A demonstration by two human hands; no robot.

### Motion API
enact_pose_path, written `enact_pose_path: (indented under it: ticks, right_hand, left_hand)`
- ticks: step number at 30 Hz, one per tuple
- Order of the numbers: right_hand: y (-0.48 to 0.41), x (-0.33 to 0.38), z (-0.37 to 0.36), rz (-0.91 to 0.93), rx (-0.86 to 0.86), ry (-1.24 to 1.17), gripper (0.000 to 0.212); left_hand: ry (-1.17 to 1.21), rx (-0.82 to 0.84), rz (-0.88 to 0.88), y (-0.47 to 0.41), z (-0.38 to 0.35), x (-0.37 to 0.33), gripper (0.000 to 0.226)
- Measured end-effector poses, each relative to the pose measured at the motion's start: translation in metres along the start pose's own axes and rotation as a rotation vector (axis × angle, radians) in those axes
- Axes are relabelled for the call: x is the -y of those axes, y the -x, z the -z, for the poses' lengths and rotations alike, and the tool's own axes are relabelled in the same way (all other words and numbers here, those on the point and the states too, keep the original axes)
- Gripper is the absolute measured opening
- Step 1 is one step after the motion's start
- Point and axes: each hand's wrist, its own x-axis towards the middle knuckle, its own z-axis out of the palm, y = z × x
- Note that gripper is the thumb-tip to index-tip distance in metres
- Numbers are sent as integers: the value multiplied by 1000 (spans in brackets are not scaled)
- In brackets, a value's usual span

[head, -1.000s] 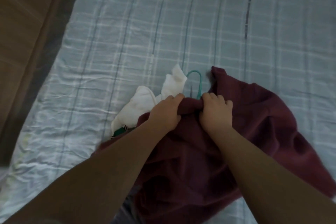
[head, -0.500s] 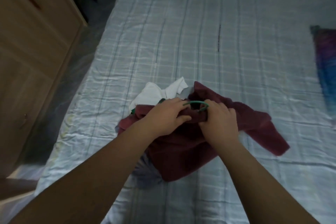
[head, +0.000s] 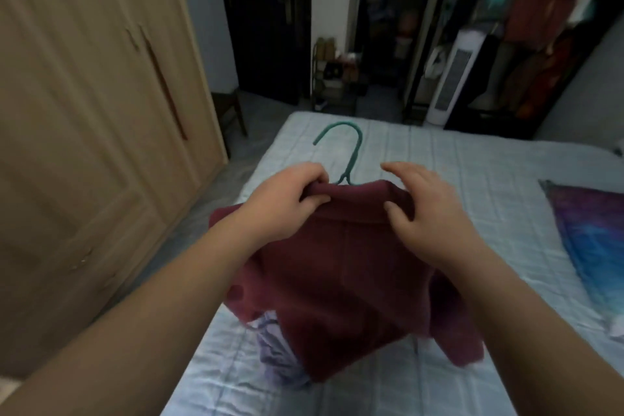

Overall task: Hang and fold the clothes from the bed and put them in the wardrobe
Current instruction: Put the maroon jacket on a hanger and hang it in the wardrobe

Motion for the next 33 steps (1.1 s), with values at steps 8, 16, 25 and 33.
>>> enact_pose_path:
  ticks: [8, 16, 25, 33]
  right_hand:
    - [25, 130, 76, 45, 170, -4, 24]
    - [107, 294, 66, 271, -177, 46, 10]
    - [145, 423, 11, 581, -373, 66, 34]
    - [134, 498, -4, 641, -105, -20, 34]
  left_hand:
    - [-150, -218, -96, 99, 136, -61, 13]
    - [-248, -344, -18, 265, 263, -70, 20]
    - [-222, -210, 316, 447, 363, -54, 25]
    - [-670, -656, 475, 543, 410, -61, 29]
